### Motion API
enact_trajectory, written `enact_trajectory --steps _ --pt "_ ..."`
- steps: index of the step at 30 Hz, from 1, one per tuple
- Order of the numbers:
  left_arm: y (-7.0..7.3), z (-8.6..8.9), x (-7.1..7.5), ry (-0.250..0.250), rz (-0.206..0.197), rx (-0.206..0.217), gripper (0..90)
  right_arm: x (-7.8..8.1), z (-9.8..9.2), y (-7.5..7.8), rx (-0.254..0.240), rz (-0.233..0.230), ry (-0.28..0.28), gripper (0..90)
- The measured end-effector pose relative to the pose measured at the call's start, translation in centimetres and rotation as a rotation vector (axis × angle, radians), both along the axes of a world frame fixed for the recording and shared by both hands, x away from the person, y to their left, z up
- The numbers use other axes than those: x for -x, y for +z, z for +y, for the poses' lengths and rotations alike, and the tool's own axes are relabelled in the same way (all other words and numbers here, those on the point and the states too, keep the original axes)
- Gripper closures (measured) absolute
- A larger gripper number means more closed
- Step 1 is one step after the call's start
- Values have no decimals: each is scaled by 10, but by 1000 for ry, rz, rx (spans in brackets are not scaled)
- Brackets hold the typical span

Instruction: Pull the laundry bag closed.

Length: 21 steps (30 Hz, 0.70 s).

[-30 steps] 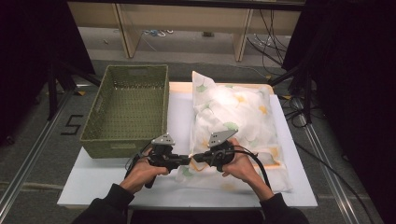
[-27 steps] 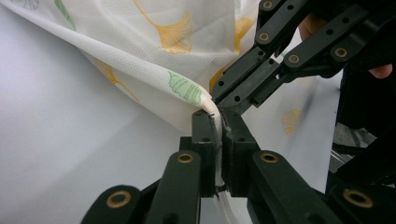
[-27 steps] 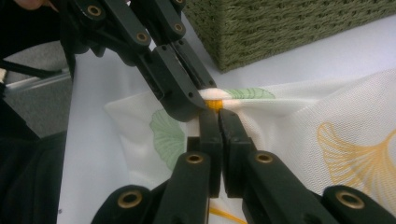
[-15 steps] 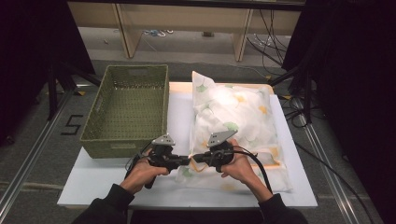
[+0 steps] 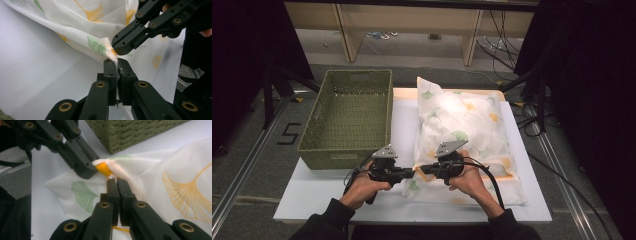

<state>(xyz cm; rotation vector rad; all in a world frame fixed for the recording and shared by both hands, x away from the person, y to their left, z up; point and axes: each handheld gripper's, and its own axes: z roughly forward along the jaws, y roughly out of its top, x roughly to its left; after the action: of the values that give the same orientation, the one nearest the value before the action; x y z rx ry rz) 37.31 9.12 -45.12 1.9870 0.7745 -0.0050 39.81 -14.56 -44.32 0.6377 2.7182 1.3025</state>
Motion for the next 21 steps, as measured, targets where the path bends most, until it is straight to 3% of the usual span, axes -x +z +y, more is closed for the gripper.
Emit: enact_trajectory --steps 3,4,7,12,15,17,18,19,21 --pt "0 -2 2 -2 -5 -7 857 -1 -2 -3 25 6 -15 900" --pt "1 0 2 -2 -4 -5 857 -3 -8 -9 14 33 -46 900" --pt "0 3 0 1 5 7 848 -3 -15 -11 20 19 -52 900" --pt "-6 0 -5 20 42 28 688 1 -14 -7 7 6 -34 900" --pt "-10 -4 -10 21 69 27 753 1 -13 -8 1 17 -36 900" --pt "-10 -6 -9 31 66 32 809 0 -14 -8 -3 12 -35 900" --pt "-9 -7 -7 13 59 29 809 0 -14 -8 -18 10 -43 900" --pt "-8 -7 -7 7 48 23 823 -1 -14 -7 -35 31 -49 899" --pt "-8 -7 -6 17 61 33 826 -1 -14 -8 -44 27 -45 899"
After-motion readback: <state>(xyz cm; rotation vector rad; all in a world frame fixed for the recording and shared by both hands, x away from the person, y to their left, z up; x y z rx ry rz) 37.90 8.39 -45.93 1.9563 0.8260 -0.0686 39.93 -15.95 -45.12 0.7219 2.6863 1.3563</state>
